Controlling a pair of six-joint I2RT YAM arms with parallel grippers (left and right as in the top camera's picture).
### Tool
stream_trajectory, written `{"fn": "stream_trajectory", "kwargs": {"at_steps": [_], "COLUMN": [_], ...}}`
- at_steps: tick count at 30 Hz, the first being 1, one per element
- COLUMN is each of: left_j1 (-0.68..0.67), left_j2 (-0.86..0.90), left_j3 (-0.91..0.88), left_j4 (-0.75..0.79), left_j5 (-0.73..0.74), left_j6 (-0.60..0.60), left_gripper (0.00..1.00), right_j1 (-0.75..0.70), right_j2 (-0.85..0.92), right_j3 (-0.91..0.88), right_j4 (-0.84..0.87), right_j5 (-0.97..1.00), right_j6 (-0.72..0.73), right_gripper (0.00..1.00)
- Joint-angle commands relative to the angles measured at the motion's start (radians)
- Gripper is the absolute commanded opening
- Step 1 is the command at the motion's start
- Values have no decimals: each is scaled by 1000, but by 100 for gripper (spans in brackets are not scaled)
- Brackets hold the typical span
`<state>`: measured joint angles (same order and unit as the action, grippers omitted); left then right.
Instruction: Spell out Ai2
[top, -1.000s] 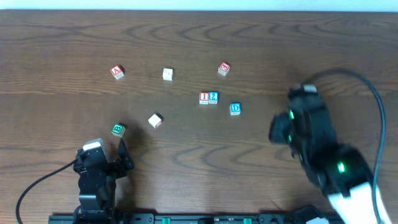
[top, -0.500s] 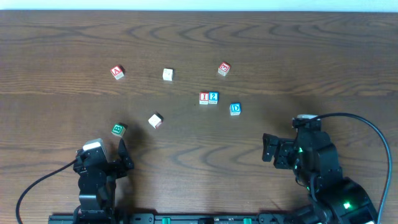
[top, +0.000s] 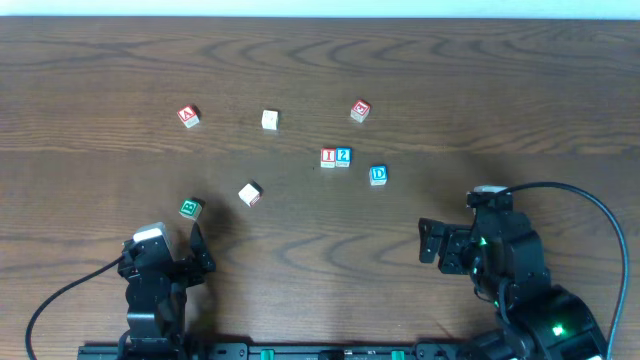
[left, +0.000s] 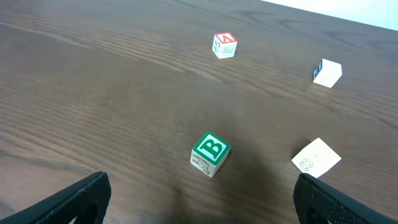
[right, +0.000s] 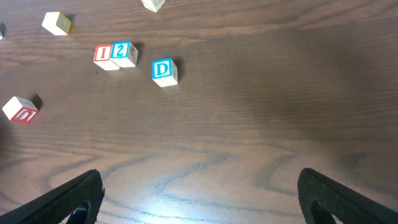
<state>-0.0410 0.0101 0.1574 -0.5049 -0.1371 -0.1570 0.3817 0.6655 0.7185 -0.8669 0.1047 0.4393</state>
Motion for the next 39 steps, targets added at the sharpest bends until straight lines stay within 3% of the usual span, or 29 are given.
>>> {"fn": "stream_trajectory", "kwargs": {"at_steps": [1, 8, 14, 20, 23, 30, 39], "left_j1": [3, 3, 3, 3, 3, 3, 3], "left_j2": [-5, -5, -5, 3, 45, 278, 742], "left_j3": [-18, -18, -18, -18, -18, 26, 327], "left_j4": [26, 95, 95, 208, 280, 472, 473], "left_j5": [-26, -45, -80, 80, 85, 29, -46], "left_j6": [8, -76, -76, -45, -10, 69, 101], "left_gripper": [96, 95, 95, 95, 96, 95, 95], "right_j1": [-8, -8, -8, -8, -8, -8, -8], "right_j2": [-4, -4, -4, -4, -4, -4, -4], "right_j3": [-6, -6, -6, -6, -6, -6, -6], "right_j4": [-2, -2, -2, -2, -2, -2, -2], "right_j5": [-4, -4, -4, -4, -4, -4, -4], "right_j6": [1, 1, 1, 1, 1, 1, 1], "right_gripper": [99, 99, 99, 99, 99, 99, 99]}}
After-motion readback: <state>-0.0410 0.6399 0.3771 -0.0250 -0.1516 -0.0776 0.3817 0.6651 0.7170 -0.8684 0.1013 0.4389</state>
